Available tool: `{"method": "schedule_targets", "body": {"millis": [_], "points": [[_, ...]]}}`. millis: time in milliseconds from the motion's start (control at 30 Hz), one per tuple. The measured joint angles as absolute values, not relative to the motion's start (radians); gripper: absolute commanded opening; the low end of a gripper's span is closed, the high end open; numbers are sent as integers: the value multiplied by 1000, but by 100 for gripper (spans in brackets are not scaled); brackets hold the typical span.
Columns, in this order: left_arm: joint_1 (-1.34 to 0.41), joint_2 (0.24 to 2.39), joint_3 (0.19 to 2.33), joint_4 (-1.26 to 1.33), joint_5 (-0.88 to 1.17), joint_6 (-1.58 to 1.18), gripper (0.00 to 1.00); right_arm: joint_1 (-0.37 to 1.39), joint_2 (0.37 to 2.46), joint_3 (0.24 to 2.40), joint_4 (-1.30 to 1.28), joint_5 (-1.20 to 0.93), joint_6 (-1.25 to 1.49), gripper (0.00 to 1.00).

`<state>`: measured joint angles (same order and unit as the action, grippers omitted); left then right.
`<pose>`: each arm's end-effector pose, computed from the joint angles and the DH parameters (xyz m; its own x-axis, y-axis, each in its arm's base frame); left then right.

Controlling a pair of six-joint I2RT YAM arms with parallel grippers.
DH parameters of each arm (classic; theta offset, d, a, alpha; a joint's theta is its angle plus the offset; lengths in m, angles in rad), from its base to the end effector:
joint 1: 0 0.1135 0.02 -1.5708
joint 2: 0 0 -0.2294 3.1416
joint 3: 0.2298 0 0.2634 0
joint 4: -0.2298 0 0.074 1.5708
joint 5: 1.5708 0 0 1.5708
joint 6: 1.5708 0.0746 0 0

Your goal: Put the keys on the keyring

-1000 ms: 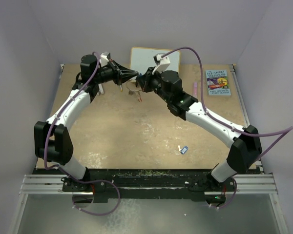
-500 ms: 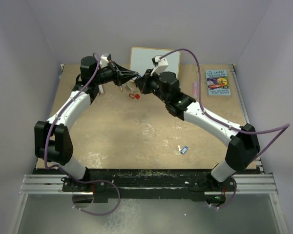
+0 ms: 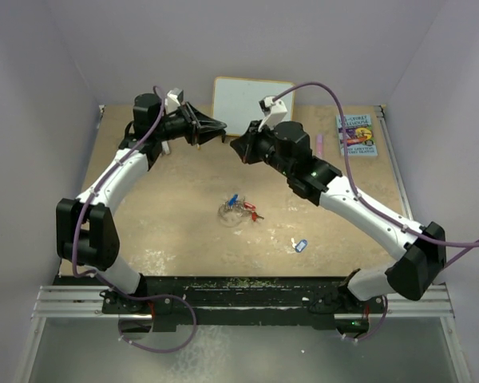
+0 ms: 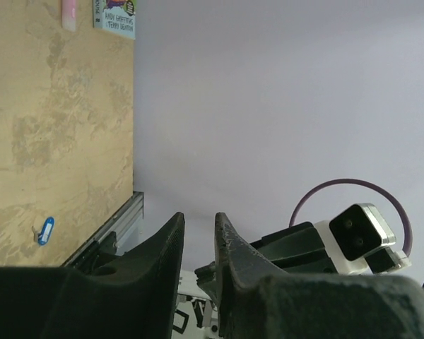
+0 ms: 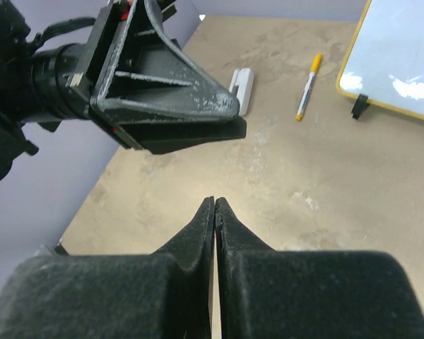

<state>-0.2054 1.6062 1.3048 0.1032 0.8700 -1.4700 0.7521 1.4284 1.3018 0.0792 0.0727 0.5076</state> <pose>0.3903 -0.1396 0.2999 -0.8801 -0.4720 0.0511 -0.1047 0.0881 -0.9906 0.2941 0.2677 0.3607 -0.3357 0.3498 -0.8746 -0.5323 0.6956 0.4825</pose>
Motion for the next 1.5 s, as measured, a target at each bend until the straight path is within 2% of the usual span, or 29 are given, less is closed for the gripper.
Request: {"method": "schedule_targets", "body": {"millis": [267,300,367,500,600,633,667,700,733,800,833,1067,1300,1500], "points": [[-205,1688,1319,30,864,-1309,29,744,1422,1278,-84,39,555,0],[-205,1701,1321,6,858,-1271,29,743,1422,1270,-103,44,563,10],[-205,1733,1359,-85,833,-1153,29,735,1422,1253,-172,67,591,37],[-212,1782,1492,-283,757,-855,32,711,1415,1211,-328,125,657,42],[-271,1781,1583,-440,616,-543,35,704,1374,1130,-412,166,730,45],[-315,1770,1589,-464,556,-445,37,703,1346,1089,-436,174,756,51],[-358,1757,1582,-478,505,-369,44,704,1318,1053,-462,179,781,53],[-408,1738,1562,-487,456,-302,53,704,1288,1020,-485,191,809,53],[-482,1706,1518,-488,402,-214,55,704,1262,993,-506,198,832,54],[-593,1654,1433,-494,342,-96,85,704,1222,958,-551,220,879,53],[-639,1631,1389,-497,321,-38,87,704,1208,944,-572,226,903,53],[-720,1551,1137,-486,204,237,88,704,1140,854,-632,246,1019,44],[-805,1554,1093,-466,127,373,87,704,1009,811,-721,254,1137,43],[-693,1537,1080,-410,46,484,85,704,1071,812,-739,273,1160,40]]}}
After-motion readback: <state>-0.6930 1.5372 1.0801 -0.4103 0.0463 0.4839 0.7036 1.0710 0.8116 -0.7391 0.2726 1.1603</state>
